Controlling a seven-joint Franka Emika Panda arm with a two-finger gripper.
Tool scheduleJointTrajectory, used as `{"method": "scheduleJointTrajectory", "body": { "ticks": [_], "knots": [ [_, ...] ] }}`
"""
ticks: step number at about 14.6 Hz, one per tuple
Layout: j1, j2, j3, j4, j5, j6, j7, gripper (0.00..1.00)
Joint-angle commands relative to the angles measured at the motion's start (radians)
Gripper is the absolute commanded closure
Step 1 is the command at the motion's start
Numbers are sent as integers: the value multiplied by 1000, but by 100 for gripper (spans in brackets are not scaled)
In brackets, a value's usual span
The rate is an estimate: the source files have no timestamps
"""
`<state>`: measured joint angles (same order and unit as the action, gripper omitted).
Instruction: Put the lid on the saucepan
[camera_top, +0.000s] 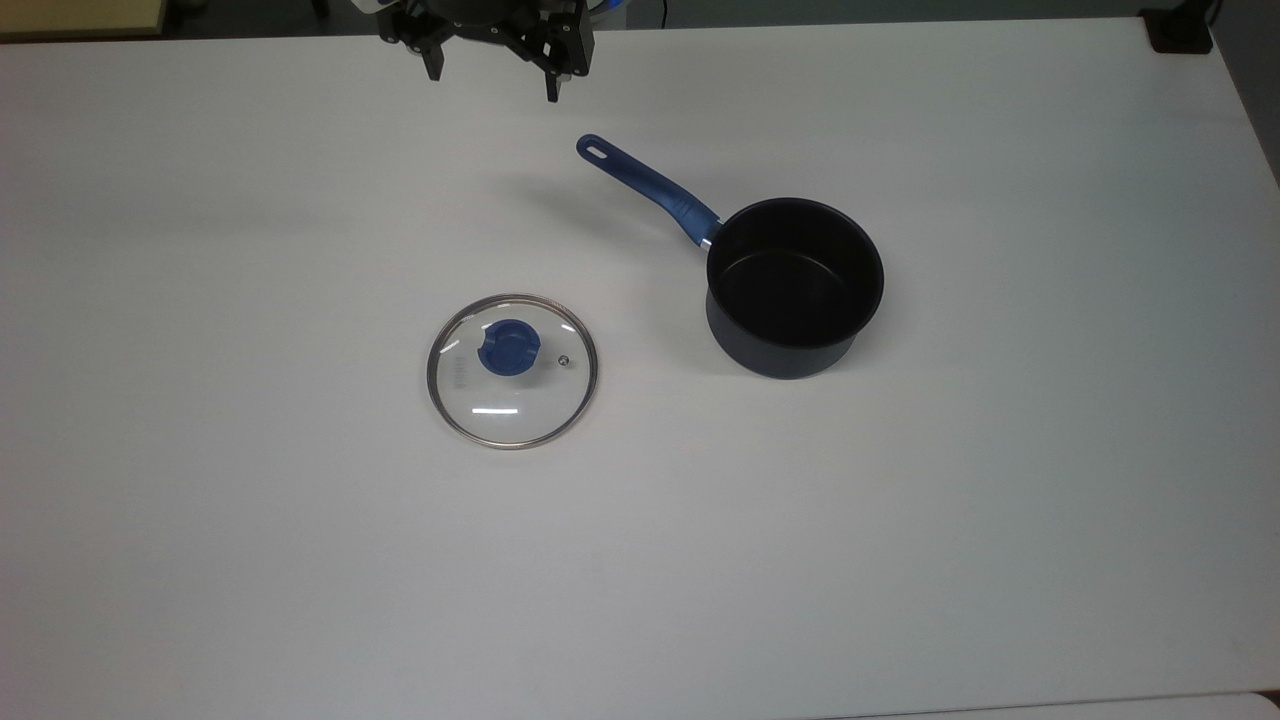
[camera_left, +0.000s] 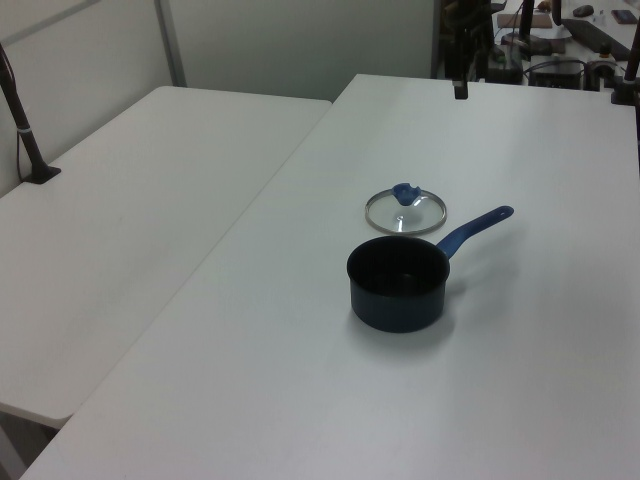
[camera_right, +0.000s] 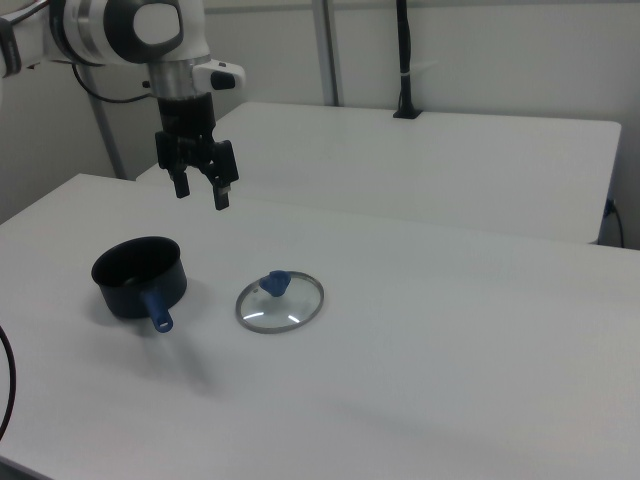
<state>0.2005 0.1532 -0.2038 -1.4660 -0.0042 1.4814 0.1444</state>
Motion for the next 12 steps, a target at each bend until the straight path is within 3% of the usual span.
{"method": "scheduleJointTrajectory", "body": {
  "ticks": [1,6,12],
  "knots": [
    [7,-21,-8,-30,-5,17,-20,0],
    [-22,-15,-8,-27,1,71,-39,0],
    [-102,75,-8,-42,27,229,-80,0]
  ]
}}
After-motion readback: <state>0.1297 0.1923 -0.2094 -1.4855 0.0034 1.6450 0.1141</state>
